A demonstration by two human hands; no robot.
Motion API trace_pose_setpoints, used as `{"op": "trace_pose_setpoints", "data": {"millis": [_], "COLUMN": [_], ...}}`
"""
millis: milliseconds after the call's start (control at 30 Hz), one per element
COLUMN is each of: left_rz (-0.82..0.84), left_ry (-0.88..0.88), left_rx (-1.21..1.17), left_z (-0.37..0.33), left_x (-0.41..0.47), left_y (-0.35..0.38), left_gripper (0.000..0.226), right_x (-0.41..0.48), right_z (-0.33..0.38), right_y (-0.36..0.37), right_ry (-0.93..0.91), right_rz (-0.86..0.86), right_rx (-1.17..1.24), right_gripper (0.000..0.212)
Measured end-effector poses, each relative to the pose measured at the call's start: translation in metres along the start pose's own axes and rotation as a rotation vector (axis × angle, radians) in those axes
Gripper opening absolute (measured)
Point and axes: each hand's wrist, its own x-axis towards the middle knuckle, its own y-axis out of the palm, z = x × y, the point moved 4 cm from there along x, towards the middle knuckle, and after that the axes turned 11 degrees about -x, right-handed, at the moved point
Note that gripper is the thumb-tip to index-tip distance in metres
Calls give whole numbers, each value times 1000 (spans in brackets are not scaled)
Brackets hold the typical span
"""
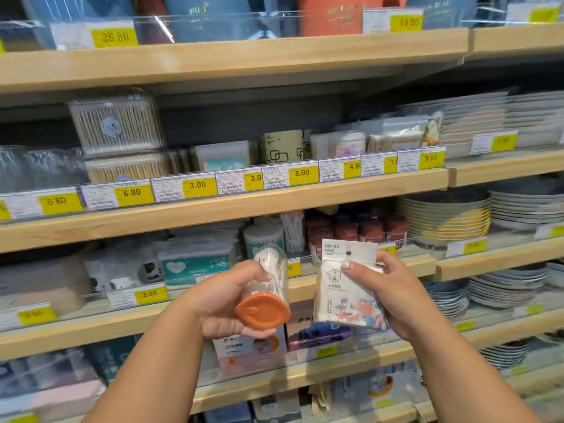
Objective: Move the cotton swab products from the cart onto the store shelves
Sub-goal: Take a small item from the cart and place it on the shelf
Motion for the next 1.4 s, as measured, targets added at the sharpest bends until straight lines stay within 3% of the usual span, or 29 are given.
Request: {"op": "trace_pose_setpoints", "data": {"millis": [267, 467, 700, 833, 933, 1100, 1267, 1400], "left_rz": [-43, -309, -472, -474, -458, -476, -537, -570], "left_ry": [303, 517, 785, 885, 976, 1029, 1157, 1156], "left_rx": [483, 613, 489, 181, -71, -365, -298, -193], "left_z": [-42, -50, -38, -27, -18, -5, -3, -4], "left_x": [7, 17, 33, 47, 50, 55, 48, 58], "left_y": [12, 12, 14, 16, 25, 25, 23, 25], "left_gripper": [71, 73, 69, 87, 72, 64, 64, 70], "right_x": [11, 19, 28, 34, 38, 42, 46, 47], "right_z": [6, 14, 12, 9, 6, 1, -1, 0], "right_y": [-9, -15, -18, -20, -22, -24, -23, -20], "right_ry": [-15, -35, -40, -36, -34, -27, -26, -39], "right_rz": [-6, 6, -10, -7, -14, -14, -12, -5], "right_rx": [25, 15, -7, -25, -39, -48, -59, -73], "right_gripper": [74, 68, 77, 77, 80, 73, 74, 76]}}
